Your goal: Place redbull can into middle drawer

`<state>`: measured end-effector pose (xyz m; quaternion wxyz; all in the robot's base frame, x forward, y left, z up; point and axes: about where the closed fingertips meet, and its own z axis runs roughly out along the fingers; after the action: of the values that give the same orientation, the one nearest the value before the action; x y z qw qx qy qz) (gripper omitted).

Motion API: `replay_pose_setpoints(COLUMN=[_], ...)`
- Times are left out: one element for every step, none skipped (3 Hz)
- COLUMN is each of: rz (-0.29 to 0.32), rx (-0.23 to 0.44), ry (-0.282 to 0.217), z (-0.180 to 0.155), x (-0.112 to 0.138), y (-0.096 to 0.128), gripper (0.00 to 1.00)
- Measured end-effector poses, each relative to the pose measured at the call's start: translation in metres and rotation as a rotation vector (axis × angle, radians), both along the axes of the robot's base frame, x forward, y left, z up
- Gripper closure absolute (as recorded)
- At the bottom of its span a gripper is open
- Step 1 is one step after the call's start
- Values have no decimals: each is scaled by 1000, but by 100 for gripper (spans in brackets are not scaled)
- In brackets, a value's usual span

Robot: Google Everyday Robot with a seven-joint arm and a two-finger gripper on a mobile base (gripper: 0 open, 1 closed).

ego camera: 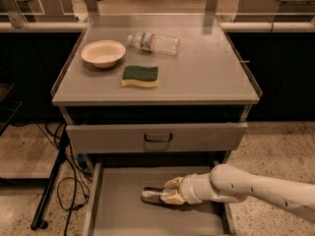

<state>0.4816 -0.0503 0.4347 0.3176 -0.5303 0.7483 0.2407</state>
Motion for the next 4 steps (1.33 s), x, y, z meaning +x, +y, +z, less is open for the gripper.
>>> replay_pose_setpoints(rz=[2, -5, -5, -5], rx=[-8, -21, -21, -21], ry=[2, 11, 12, 12], z=[-35, -62, -63, -63], x=[11, 24, 24, 24], y=[2, 3, 3, 3], gripper=[100, 100, 81, 58])
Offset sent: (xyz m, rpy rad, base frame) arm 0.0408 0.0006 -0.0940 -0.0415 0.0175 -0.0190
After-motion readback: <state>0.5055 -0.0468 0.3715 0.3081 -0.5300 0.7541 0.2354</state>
